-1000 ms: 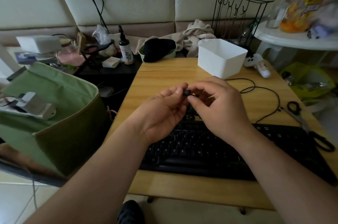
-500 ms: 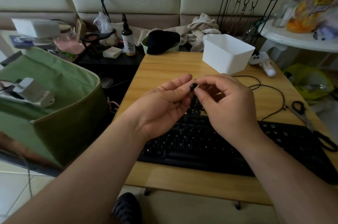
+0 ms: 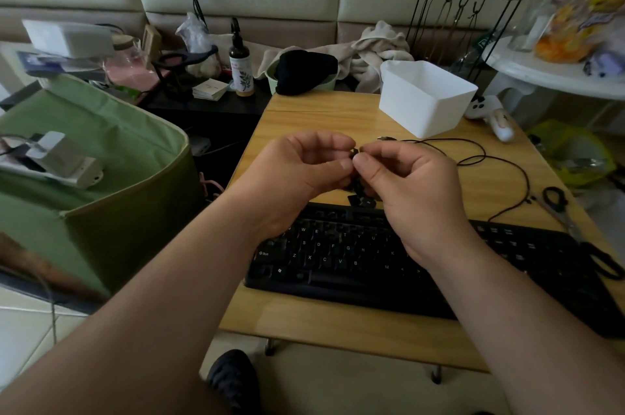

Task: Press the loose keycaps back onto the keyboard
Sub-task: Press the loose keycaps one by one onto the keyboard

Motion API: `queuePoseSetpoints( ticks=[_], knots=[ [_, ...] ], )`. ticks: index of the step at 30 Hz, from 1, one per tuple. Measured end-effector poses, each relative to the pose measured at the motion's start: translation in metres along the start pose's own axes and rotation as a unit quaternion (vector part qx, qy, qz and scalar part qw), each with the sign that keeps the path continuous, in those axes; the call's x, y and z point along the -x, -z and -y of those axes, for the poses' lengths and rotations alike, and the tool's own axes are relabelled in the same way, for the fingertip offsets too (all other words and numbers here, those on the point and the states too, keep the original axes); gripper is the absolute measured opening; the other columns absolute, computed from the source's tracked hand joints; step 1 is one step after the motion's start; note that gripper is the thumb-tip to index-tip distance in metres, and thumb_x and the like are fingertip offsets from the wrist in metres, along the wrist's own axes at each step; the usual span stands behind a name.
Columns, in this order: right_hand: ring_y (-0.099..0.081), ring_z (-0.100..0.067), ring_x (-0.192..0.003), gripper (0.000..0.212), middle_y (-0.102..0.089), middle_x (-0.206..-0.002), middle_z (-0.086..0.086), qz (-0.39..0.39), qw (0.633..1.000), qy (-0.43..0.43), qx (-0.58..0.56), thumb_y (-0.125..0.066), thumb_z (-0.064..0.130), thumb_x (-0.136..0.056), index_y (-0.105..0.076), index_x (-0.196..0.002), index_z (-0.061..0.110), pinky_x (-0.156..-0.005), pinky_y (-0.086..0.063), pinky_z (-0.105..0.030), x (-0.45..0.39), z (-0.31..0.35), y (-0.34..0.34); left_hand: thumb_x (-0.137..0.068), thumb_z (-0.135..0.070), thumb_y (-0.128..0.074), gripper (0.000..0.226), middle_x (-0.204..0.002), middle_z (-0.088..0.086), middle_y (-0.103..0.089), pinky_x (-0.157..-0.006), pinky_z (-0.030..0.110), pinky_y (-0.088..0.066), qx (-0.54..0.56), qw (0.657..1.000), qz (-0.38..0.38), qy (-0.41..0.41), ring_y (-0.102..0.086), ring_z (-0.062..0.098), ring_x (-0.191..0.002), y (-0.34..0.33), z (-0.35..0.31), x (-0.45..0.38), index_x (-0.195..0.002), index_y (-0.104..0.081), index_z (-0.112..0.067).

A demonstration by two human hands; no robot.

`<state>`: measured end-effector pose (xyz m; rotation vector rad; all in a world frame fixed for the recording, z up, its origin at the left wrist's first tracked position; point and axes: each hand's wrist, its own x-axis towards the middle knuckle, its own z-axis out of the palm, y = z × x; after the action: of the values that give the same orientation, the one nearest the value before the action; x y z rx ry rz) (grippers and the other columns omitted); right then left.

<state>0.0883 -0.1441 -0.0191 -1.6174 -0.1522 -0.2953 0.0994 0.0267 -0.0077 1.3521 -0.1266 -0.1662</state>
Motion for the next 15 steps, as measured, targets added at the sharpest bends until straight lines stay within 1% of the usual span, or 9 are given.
queuePoseSetpoints(
  ticks=[1,3,5,6,9,11,13,14,15],
  knots=[
    [-0.073,-0.007,-0.084,0.011,-0.078,-0.088,0.006,0.005,0.998,0.029,0.049,-0.079,0.014,-0.090,-0.080,-0.101,0.018,-0.072,-0.056,-0.018,-0.001,-0.001,0.000,-0.090,0.008,-0.070,0.020,-0.090,0.007,-0.073,-0.086,0.030,-0.061,-0.016,1.000,-0.003,-0.007,-0.072,0.021,-0.090,0.001,-0.001,0.000,-0.101,-0.072,-0.009],
    [-0.071,-0.004,-0.086,0.012,-0.076,-0.092,0.011,0.022,0.983,0.097,0.157,-0.079,0.019,-0.091,-0.080,-0.101,0.025,-0.074,-0.055,-0.015,-0.001,-0.002,0.002,-0.090,0.004,-0.074,0.021,-0.089,0.006,-0.075,-0.082,0.028,-0.060,-0.076,0.997,-0.005,-0.015,-0.073,0.018,-0.086,0.005,-0.002,0.001,-0.104,-0.071,-0.011],
    [-0.067,-0.002,-0.086,0.012,-0.073,-0.093,0.013,0.040,0.961,0.147,0.230,-0.079,0.021,-0.090,-0.080,-0.101,0.027,-0.073,-0.050,-0.012,-0.002,-0.002,0.004,-0.090,-0.002,-0.076,0.026,-0.095,0.006,-0.079,-0.083,0.028,-0.059,-0.134,0.991,0.001,-0.006,-0.075,0.018,-0.089,0.010,-0.004,0.001,-0.111,-0.070,-0.015],
    [-0.064,-0.001,-0.085,0.011,-0.070,-0.092,0.013,0.052,0.954,0.157,0.251,-0.078,0.021,-0.090,-0.079,-0.100,0.027,-0.071,-0.047,-0.009,-0.003,-0.002,0.005,-0.091,-0.002,-0.076,0.029,-0.098,0.005,-0.080,-0.083,0.028,-0.057,-0.151,0.989,0.009,0.003,-0.075,0.017,-0.091,0.013,-0.006,0.001,-0.115,-0.069,-0.018],
    [-0.057,0.002,-0.084,0.006,-0.065,-0.091,0.015,0.098,0.939,0.138,0.300,-0.075,0.026,-0.093,-0.076,-0.098,0.029,-0.068,-0.039,-0.008,-0.010,-0.001,0.009,-0.096,-0.001,-0.069,0.038,-0.106,-0.001,-0.080,-0.085,0.029,-0.053,-0.174,0.984,0.034,0.027,-0.074,0.012,-0.098,0.023,-0.008,0.000,-0.126,-0.065,-0.023],
    [-0.055,0.004,-0.085,0.004,-0.061,-0.091,0.017,0.141,0.919,0.111,0.352,-0.073,0.030,-0.094,-0.073,-0.098,0.032,-0.066,-0.036,-0.009,-0.015,-0.003,0.013,-0.099,-0.005,-0.067,0.038,-0.108,-0.009,-0.079,-0.088,0.034,-0.054,-0.245,0.969,0.017,0.023,-0.073,0.011,-0.102,0.031,-0.006,-0.002,-0.127,-0.064,-0.030],
    [-0.052,0.005,-0.084,0.006,-0.058,-0.091,0.019,0.186,0.885,0.085,0.418,-0.071,0.033,-0.096,-0.073,-0.101,0.032,-0.066,-0.035,-0.011,-0.018,-0.007,0.015,-0.100,-0.015,-0.067,0.032,-0.105,-0.017,-0.077,-0.088,0.040,-0.059,-0.347,0.937,-0.030,0.010,-0.072,0.012,-0.100,0.038,0.000,-0.007,-0.123,-0.067,-0.036],
    [-0.052,0.004,-0.083,0.007,-0.059,-0.092,0.019,0.206,0.870,0.071,0.442,-0.070,0.033,-0.097,-0.073,-0.103,0.031,-0.066,-0.036,-0.013,-0.019,-0.010,0.015,-0.099,-0.020,-0.067,0.027,-0.103,-0.018,-0.076,-0.085,0.037,-0.060,-0.394,0.918,-0.049,0.005,-0.071,0.009,-0.099,0.041,0.004,-0.009,-0.120,-0.068,-0.038],
    [-0.053,0.004,-0.083,0.008,-0.060,-0.092,0.019,0.222,0.860,0.057,0.456,-0.069,0.034,-0.097,-0.073,-0.103,0.031,-0.066,-0.037,-0.015,-0.019,-0.013,0.013,-0.098,-0.025,-0.068,0.023,-0.101,-0.018,-0.074,-0.082,0.030,-0.057,-0.430,0.901,-0.059,0.004,-0.068,0.004,-0.098,0.043,0.008,-0.010,-0.118,-0.070,-0.039]
  ],
)
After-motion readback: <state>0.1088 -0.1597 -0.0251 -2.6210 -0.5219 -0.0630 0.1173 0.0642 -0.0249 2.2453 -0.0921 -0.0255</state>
